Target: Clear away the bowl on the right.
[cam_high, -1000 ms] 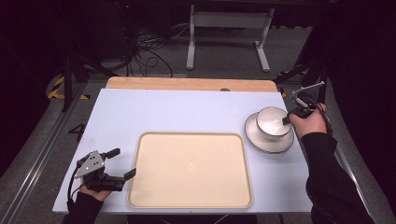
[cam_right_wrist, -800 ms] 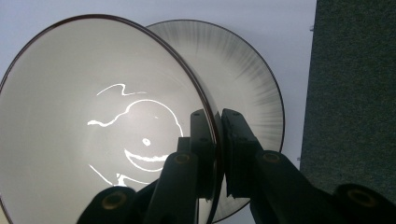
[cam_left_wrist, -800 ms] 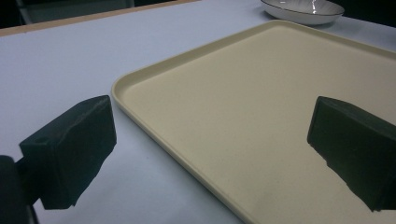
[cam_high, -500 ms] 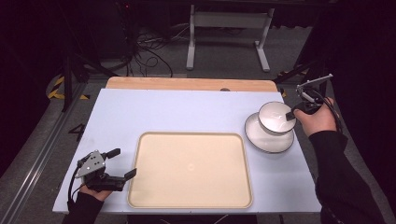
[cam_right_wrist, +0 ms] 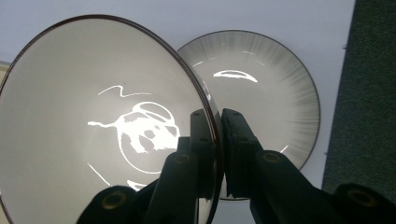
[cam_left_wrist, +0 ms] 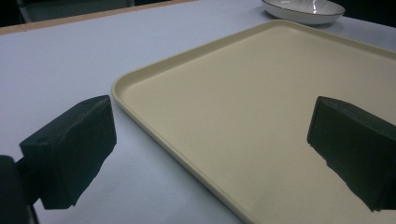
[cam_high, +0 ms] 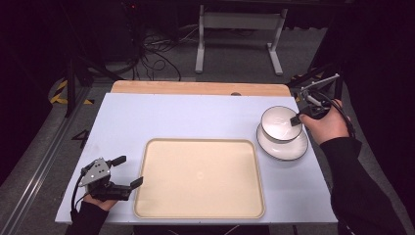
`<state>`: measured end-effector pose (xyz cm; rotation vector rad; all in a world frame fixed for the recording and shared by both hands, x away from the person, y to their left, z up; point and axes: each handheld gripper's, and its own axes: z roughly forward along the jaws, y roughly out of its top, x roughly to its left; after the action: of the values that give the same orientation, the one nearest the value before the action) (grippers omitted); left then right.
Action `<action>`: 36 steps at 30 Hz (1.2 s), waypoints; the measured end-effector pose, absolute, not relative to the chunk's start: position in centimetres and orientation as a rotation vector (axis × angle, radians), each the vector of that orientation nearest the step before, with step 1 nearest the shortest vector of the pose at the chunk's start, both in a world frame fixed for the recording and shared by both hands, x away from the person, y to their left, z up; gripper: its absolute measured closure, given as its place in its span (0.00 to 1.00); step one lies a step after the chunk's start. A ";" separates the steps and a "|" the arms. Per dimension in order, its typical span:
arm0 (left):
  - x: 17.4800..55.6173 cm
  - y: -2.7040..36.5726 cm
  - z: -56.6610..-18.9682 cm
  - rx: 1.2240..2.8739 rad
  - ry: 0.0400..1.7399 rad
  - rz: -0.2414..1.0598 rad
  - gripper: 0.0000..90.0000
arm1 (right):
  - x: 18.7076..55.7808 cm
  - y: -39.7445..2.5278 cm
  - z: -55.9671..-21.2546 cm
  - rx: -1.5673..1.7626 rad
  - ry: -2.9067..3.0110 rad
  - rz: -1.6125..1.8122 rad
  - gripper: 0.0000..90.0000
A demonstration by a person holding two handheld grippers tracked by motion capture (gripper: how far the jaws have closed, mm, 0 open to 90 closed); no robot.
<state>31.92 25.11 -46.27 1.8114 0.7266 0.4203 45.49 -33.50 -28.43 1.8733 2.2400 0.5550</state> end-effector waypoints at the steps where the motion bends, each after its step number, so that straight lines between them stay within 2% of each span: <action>1: 31.9 25.1 -46.3 1.812 0.726 0.420 0.02 | 45.4 -33.1 -28.4 1.870 2.246 0.557 0.94; 36: 31.9 25.1 -46.2 1.813 0.721 0.423 0.02 | 41.8 -20.6 -28.2 1.660 2.526 0.614 0.94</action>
<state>31.87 25.10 -46.25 1.8130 0.7207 0.4235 41.82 -20.62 -28.20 1.6601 2.5256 0.6144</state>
